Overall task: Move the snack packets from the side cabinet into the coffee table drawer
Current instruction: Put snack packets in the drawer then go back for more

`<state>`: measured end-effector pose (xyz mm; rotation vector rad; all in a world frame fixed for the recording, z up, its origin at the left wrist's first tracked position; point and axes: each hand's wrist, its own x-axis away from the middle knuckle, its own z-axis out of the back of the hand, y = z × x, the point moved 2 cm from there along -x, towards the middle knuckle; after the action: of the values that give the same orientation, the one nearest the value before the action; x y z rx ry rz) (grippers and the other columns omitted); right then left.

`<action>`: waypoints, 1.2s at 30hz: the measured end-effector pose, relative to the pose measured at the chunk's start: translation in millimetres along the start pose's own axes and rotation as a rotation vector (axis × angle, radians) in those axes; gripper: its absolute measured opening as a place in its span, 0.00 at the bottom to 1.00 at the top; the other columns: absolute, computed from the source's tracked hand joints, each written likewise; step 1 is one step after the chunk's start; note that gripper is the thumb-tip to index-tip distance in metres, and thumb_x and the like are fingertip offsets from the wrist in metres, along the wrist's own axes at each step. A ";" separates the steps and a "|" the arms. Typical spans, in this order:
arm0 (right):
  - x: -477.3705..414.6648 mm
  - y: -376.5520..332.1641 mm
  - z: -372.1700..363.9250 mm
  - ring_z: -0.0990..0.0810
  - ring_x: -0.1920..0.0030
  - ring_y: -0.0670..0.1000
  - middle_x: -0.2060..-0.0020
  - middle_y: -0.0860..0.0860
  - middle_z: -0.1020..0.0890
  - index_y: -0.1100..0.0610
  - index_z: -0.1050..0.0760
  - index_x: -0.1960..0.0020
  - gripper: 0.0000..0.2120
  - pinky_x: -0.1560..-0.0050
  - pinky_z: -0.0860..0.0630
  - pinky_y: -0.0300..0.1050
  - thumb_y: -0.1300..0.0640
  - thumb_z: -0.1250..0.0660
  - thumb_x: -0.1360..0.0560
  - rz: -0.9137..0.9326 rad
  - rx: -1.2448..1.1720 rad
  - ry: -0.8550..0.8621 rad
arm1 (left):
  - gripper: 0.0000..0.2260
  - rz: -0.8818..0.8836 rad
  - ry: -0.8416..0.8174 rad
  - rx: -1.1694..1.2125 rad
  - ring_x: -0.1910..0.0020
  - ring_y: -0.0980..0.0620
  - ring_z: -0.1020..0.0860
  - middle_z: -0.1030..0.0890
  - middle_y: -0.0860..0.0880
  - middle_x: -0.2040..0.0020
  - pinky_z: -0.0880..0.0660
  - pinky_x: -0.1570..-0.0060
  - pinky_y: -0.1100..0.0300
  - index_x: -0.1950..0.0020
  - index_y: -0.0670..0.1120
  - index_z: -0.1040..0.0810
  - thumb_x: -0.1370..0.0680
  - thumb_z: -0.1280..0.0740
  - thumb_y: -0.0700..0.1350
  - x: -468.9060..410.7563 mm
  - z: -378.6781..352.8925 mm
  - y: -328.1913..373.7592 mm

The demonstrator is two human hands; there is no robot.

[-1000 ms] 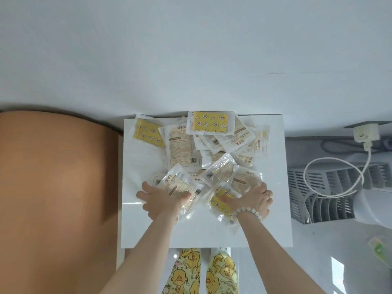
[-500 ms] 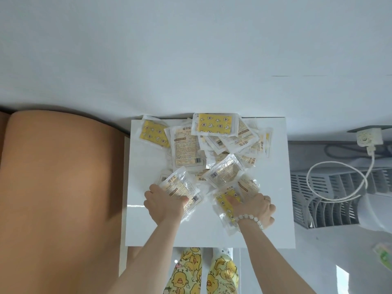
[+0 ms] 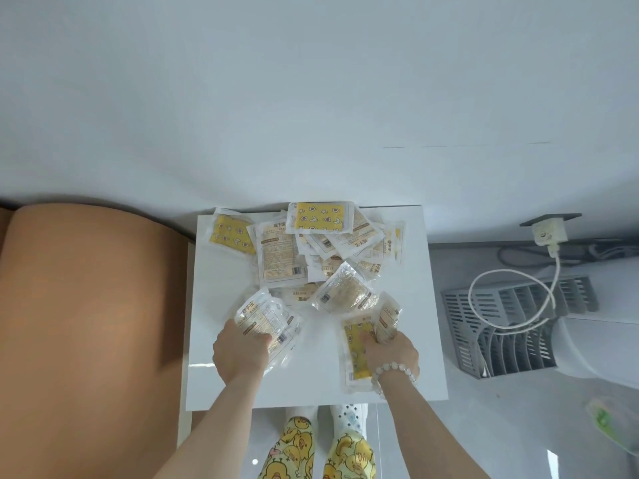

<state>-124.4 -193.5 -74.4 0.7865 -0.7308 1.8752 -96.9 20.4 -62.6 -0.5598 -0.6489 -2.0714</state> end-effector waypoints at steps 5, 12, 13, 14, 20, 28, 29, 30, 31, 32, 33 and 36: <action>8.9 0.1 13.1 0.23 0.61 0.52 0.68 0.49 0.25 0.56 0.27 0.60 0.12 0.64 0.31 0.40 0.47 0.34 0.26 0.046 -0.140 -0.070 | 0.12 -0.055 -0.006 0.056 0.56 0.40 0.25 0.23 0.43 0.55 0.29 0.61 0.55 0.49 0.41 0.30 0.28 0.31 0.39 19.7 4.6 6.1; 41.6 -3.2 41.5 0.24 0.56 0.52 0.55 0.53 0.23 0.60 0.28 0.45 0.17 0.56 0.27 0.44 0.51 0.31 0.27 0.067 -0.303 -0.173 | 0.31 0.021 -0.219 0.212 0.50 0.40 0.25 0.26 0.41 0.43 0.25 0.52 0.51 0.33 0.41 0.41 0.29 0.27 0.40 46.2 26.9 14.1; 47.8 -5.9 49.5 0.25 0.54 0.52 0.54 0.52 0.25 0.61 0.30 0.41 0.20 0.55 0.27 0.44 0.51 0.31 0.27 0.069 -0.312 -0.182 | 0.31 0.010 -0.255 0.243 0.51 0.42 0.26 0.26 0.42 0.43 0.24 0.50 0.51 0.33 0.42 0.42 0.28 0.28 0.39 51.1 31.2 17.9; 53.8 -8.4 57.3 0.26 0.53 0.52 0.53 0.52 0.26 0.62 0.33 0.38 0.24 0.54 0.27 0.44 0.51 0.31 0.27 0.068 -0.315 -0.188 | 0.31 0.000 -0.289 0.276 0.51 0.44 0.27 0.27 0.42 0.43 0.25 0.50 0.51 0.32 0.43 0.43 0.28 0.28 0.38 56.4 35.8 22.8; 90.6 -17.9 104.3 0.24 0.54 0.53 0.53 0.54 0.23 0.60 0.31 0.41 0.20 0.53 0.24 0.46 0.51 0.32 0.27 0.123 -0.415 -0.106 | 0.34 -0.149 -0.475 0.293 0.55 0.51 0.27 0.28 0.49 0.53 0.29 0.56 0.56 0.29 0.43 0.49 0.27 0.31 0.34 90.3 66.7 68.9; 135.6 3.3 154.2 0.20 0.53 0.54 0.54 0.54 0.19 0.60 0.26 0.48 0.13 0.53 0.22 0.47 0.54 0.30 0.27 0.137 -0.740 -0.030 | 0.37 -0.425 -0.655 0.165 0.63 0.51 0.28 0.28 0.48 0.59 0.28 0.72 0.61 0.25 0.44 0.51 0.27 0.32 0.33 135.8 83.5 126.5; 137.6 13.1 158.9 0.19 0.51 0.55 0.53 0.55 0.18 0.61 0.25 0.48 0.13 0.49 0.21 0.50 0.54 0.29 0.28 0.111 -0.798 -0.023 | 0.38 -0.458 -0.673 0.134 0.61 0.51 0.27 0.27 0.48 0.58 0.28 0.71 0.61 0.26 0.44 0.51 0.27 0.31 0.34 142.0 80.2 131.8; 139.5 23.8 163.7 0.18 0.51 0.56 0.52 0.56 0.17 0.60 0.24 0.48 0.13 0.47 0.21 0.53 0.54 0.28 0.28 0.092 -0.856 -0.018 | 0.38 -0.492 -0.696 0.101 0.58 0.49 0.25 0.26 0.48 0.56 0.28 0.67 0.60 0.25 0.46 0.50 0.27 0.30 0.35 148.4 75.3 136.6; 142.1 35.3 168.9 0.18 0.52 0.56 0.53 0.55 0.17 0.59 0.24 0.49 0.11 0.46 0.21 0.55 0.55 0.28 0.28 0.079 -0.912 -0.011 | 0.39 -0.513 -0.729 0.070 0.54 0.47 0.25 0.26 0.48 0.54 0.27 0.64 0.58 0.25 0.47 0.50 0.28 0.29 0.36 156.2 69.4 140.5; 143.8 48.0 173.4 0.17 0.52 0.56 0.54 0.55 0.17 0.58 0.23 0.50 0.09 0.47 0.21 0.56 0.56 0.28 0.28 0.067 -0.971 0.004 | 0.39 -0.534 -0.763 0.042 0.51 0.46 0.25 0.25 0.48 0.52 0.26 0.61 0.57 0.25 0.48 0.50 0.28 0.29 0.36 165.2 62.1 143.7; 145.5 60.7 177.9 0.17 0.52 0.56 0.54 0.54 0.17 0.57 0.23 0.50 0.08 0.47 0.21 0.56 0.57 0.28 0.28 0.054 -1.020 0.024 | 0.38 -0.556 -0.798 0.013 0.49 0.45 0.24 0.25 0.47 0.51 0.25 0.58 0.55 0.26 0.48 0.49 0.28 0.30 0.36 174.8 54.3 145.9; 151.7 99.9 187.1 0.17 0.51 0.57 0.52 0.55 0.17 0.55 0.25 0.49 0.07 0.48 0.21 0.57 0.57 0.31 0.26 0.009 -1.158 0.085 | 0.32 -0.614 -0.929 -0.071 0.49 0.46 0.23 0.23 0.46 0.49 0.24 0.55 0.53 0.30 0.46 0.43 0.27 0.30 0.35 213.1 31.7 147.8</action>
<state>-229.3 -293.0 142.7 -0.0501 -1.5222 1.1503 -78.9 -160.7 124.9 -1.5549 -1.4110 -2.3257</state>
